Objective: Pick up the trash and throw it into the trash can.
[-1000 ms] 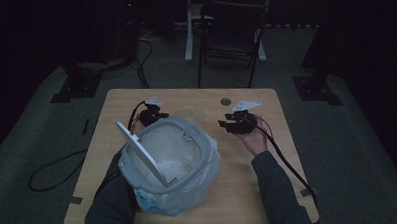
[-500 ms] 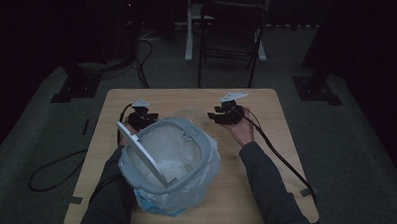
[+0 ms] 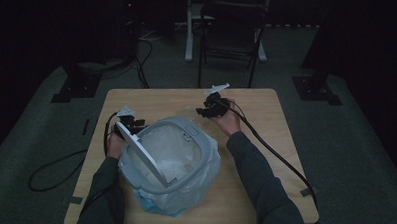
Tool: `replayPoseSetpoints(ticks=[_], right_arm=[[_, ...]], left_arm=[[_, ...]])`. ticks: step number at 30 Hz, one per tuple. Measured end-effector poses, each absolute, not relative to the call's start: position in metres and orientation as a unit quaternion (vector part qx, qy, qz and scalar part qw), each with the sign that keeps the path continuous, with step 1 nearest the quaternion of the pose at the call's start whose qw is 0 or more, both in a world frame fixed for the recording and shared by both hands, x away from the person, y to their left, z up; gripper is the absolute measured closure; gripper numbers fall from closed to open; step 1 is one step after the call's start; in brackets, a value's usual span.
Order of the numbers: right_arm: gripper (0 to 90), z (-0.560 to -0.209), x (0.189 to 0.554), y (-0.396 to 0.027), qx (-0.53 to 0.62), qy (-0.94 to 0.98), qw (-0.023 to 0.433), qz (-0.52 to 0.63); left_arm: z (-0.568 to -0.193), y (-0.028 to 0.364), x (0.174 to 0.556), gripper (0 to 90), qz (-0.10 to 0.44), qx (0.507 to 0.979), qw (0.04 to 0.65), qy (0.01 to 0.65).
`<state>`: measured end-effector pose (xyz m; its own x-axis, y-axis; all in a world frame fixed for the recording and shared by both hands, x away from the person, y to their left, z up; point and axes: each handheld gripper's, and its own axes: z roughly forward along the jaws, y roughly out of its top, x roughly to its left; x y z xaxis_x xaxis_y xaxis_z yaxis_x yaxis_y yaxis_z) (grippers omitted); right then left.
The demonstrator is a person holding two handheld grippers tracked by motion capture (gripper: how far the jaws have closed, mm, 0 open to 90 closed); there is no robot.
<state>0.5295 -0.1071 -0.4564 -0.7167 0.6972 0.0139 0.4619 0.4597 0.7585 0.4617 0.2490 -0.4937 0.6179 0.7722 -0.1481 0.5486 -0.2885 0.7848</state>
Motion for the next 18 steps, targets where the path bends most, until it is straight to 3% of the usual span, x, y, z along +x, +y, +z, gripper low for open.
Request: replayPoseSetpoints(ticks=[18], right_arm=[[53.2, -0.474, 0.539, -0.099, 0.333, 0.867, 0.107, 0.355]], left_arm=[[-0.508, 0.256, 0.453, 45.7, 0.125, 0.788, 0.425, 0.428]])
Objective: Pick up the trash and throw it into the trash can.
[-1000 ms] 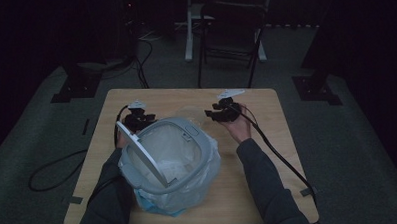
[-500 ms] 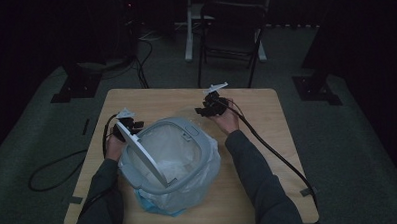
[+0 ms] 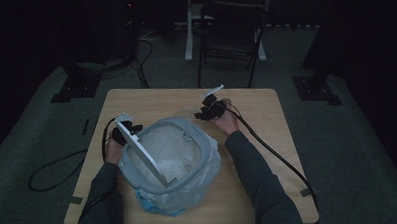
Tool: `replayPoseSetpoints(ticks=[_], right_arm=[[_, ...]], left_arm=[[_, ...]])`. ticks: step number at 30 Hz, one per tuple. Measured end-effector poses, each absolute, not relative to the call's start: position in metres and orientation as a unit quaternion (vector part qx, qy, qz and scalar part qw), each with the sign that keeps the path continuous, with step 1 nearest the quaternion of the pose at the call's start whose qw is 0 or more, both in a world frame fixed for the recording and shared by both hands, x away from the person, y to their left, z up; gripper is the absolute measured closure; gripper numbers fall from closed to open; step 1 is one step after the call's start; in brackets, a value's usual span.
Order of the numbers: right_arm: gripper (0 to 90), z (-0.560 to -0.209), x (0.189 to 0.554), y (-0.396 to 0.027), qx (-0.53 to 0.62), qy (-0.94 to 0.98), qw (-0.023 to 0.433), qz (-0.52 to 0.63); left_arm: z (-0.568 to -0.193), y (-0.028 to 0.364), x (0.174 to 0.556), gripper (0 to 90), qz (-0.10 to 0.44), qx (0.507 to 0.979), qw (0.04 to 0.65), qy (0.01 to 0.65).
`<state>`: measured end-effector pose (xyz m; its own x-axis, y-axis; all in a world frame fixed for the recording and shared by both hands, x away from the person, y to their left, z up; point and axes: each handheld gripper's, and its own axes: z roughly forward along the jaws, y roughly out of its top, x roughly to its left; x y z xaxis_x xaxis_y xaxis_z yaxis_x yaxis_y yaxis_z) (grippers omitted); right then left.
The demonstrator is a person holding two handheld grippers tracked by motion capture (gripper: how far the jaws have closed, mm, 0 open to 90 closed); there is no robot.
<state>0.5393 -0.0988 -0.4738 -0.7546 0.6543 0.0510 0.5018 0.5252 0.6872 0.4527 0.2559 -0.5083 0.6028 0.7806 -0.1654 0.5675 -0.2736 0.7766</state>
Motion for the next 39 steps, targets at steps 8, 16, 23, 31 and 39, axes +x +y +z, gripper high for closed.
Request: replayPoseSetpoints(ticks=[8, 16, 23, 31, 39], right_arm=[[54.3, -0.467, 0.529, -0.099, 0.307, 0.889, 0.12, 0.319], [51.6, -0.47, 0.511, -0.11, 0.304, 0.886, 0.125, 0.326], [51.1, -0.482, 0.501, -0.13, 0.312, 0.885, 0.127, 0.321], [50.6, -0.496, 0.497, -0.142, 0.317, 0.886, 0.121, 0.317], [48.6, -0.493, 0.49, -0.151, 0.309, 0.885, 0.127, 0.324]], left_arm=[[-0.51, 0.257, 0.451, 45.6, 0.124, 0.786, 0.427, 0.429], [-0.514, 0.258, 0.45, 45.5, 0.122, 0.784, 0.429, 0.432], [-0.514, 0.252, 0.451, 45.5, 0.12, 0.786, 0.429, 0.429], [-0.514, 0.246, 0.453, 45.5, 0.118, 0.789, 0.429, 0.424], [-0.514, 0.249, 0.452, 45.4, 0.121, 0.786, 0.431, 0.426]])
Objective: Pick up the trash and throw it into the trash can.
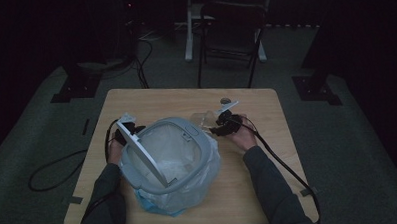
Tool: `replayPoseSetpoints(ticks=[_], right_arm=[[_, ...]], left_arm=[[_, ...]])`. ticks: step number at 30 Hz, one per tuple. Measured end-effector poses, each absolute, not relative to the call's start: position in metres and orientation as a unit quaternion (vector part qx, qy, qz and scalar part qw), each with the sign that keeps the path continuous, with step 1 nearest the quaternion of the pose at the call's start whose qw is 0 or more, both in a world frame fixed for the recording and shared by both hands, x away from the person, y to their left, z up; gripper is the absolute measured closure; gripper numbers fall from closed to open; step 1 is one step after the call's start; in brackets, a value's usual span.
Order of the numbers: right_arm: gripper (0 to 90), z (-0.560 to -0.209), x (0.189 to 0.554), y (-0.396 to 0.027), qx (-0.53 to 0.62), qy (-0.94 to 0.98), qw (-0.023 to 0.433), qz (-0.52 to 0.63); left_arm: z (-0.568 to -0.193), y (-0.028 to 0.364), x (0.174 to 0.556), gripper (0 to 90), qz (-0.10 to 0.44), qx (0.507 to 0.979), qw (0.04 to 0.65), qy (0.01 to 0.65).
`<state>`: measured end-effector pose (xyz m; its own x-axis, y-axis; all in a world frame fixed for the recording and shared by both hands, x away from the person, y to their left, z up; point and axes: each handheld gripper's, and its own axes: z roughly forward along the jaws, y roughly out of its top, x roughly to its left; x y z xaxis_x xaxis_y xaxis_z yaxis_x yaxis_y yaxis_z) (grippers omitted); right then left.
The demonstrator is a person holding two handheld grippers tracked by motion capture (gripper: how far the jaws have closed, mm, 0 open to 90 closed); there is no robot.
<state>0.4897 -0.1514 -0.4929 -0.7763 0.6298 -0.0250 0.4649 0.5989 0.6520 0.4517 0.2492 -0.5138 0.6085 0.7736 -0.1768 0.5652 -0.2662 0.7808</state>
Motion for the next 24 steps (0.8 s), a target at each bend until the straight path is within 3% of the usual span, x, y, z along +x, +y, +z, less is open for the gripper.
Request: replayPoseSetpoints(ticks=[17, 24], right_arm=[[46.5, -0.427, 0.496, -0.158, 0.331, 0.825, 0.157, 0.43], [47.0, -0.436, 0.52, -0.123, 0.379, 0.817, 0.163, 0.403]], left_arm=[[-0.515, 0.248, 0.452, 45.4, 0.122, 0.786, 0.431, 0.426], [-0.513, 0.247, 0.452, 45.4, 0.123, 0.787, 0.432, 0.423]])
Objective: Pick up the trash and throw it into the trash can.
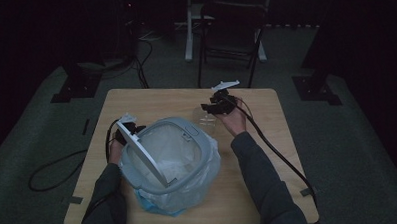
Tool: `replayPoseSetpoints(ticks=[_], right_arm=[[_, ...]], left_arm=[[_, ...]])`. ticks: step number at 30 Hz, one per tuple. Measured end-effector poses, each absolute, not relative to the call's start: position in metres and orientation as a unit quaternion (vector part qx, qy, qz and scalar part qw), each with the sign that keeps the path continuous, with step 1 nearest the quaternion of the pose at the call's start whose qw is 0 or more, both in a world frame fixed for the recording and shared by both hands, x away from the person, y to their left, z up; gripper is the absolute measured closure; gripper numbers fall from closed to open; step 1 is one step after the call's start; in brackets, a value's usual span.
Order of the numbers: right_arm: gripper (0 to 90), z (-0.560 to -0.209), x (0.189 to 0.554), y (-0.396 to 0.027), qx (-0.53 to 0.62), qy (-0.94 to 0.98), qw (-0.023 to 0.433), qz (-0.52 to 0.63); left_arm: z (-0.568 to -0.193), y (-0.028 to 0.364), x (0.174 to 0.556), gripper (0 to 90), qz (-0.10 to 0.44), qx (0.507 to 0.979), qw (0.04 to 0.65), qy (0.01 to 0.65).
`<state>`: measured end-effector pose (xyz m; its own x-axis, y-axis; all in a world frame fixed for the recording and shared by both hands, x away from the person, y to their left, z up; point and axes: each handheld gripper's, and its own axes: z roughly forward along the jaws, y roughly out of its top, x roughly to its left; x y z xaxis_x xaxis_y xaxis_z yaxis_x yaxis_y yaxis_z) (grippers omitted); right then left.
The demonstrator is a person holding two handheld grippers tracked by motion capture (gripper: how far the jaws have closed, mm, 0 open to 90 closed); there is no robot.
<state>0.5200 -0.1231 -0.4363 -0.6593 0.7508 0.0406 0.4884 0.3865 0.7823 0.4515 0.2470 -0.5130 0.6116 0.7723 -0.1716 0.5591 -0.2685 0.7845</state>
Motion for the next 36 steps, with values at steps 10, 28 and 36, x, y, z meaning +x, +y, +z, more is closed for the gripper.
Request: replayPoseSetpoints(ticks=[10, 28, 36], right_arm=[[74.6, -0.45, 0.528, -0.122, 0.395, 0.822, 0.145, 0.383], [83.3, -0.454, 0.53, -0.121, 0.4, 0.822, 0.16, 0.372], [83.3, -0.444, 0.527, -0.125, 0.396, 0.822, 0.169, 0.373]], left_arm=[[-0.513, 0.252, 0.45, 45.2, 0.126, 0.783, 0.435, 0.426], [-0.513, 0.254, 0.448, 45.0, 0.128, 0.784, 0.433, 0.427], [-0.518, 0.259, 0.443, 44.2, 0.126, 0.783, 0.428, 0.434]])
